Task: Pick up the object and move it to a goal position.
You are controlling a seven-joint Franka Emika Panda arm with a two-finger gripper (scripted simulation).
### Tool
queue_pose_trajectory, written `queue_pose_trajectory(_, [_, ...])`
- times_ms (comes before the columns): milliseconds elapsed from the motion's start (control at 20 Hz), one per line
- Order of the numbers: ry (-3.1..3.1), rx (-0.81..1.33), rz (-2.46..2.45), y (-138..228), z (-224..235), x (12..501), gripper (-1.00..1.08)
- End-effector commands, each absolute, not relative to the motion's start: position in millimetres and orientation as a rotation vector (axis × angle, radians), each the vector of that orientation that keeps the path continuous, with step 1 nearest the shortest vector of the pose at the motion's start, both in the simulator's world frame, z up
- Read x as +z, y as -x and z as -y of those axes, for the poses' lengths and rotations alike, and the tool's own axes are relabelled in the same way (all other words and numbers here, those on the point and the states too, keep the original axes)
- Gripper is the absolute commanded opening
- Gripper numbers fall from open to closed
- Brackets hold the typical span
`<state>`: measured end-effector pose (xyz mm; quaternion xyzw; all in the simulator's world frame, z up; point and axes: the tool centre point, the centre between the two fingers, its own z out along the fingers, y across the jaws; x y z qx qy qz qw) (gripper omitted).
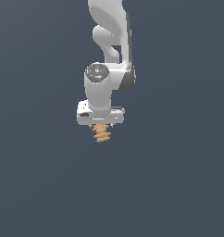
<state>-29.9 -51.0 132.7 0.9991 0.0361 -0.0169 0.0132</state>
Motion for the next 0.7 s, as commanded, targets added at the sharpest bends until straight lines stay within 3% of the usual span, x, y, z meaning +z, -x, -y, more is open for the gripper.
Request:
queue_pose_trajectory(0, [-3.116, -0.045, -0.167, 36.0, 53.1, 120.7, 1.0])
queue_pose_trajectory(650, [-3.113, -0.004, -0.41, 67.4, 61.1, 71.7, 1.0])
